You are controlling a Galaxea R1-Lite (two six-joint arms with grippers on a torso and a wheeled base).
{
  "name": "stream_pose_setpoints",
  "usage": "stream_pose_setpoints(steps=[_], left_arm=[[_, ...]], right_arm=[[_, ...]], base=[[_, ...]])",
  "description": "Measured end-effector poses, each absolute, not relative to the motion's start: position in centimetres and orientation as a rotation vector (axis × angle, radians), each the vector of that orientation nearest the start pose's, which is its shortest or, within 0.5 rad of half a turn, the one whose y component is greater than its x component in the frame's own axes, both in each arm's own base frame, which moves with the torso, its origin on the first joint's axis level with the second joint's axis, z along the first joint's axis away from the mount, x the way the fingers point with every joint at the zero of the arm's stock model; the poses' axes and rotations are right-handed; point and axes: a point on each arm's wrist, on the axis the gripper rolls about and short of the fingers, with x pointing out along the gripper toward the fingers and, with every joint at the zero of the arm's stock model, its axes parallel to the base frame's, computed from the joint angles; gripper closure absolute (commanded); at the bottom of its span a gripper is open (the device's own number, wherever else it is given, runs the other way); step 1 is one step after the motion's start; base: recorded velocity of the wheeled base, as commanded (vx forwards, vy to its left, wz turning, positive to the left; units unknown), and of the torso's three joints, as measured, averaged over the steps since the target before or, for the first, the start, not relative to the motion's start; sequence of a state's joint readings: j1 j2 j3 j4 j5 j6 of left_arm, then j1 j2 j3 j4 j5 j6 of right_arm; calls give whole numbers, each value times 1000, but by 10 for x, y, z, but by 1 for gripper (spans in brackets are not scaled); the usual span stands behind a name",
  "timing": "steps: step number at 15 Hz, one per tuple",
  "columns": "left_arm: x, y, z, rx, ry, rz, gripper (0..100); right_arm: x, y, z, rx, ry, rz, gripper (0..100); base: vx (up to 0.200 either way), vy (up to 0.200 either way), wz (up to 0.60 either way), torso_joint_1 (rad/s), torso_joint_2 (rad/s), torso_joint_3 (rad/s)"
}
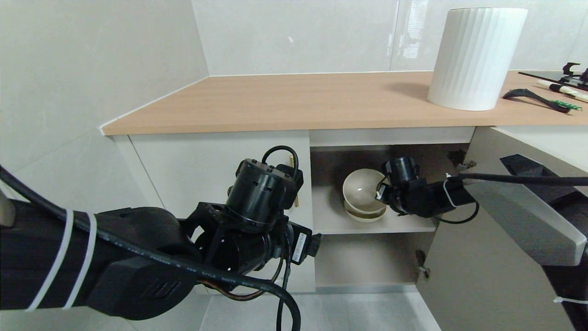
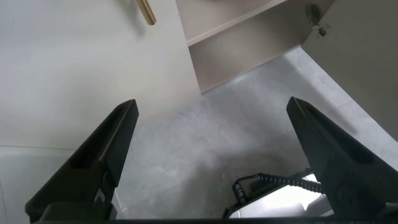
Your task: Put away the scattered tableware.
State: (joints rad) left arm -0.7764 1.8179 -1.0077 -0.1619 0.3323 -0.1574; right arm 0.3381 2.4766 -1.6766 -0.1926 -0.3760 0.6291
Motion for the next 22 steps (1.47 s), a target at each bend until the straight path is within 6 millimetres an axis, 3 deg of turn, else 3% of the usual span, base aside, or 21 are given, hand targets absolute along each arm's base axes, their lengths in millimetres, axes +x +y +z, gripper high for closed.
stream_pose_setpoints(steps=[13, 14, 22], left_arm=[[240, -225, 156, 192, 583, -382, 0], [240, -225, 156, 192, 584, -382, 0], [240, -225, 156, 191, 583, -382, 0]], right_arm=[[478, 159, 33, 377, 556, -214, 100], [478, 159, 33, 376, 557, -213, 0], [479, 159, 30, 375, 562, -211, 0]], base=[[0, 0, 0, 0, 0, 0], [0, 0, 0, 0, 0, 0], [0, 0, 0, 0, 0, 0]])
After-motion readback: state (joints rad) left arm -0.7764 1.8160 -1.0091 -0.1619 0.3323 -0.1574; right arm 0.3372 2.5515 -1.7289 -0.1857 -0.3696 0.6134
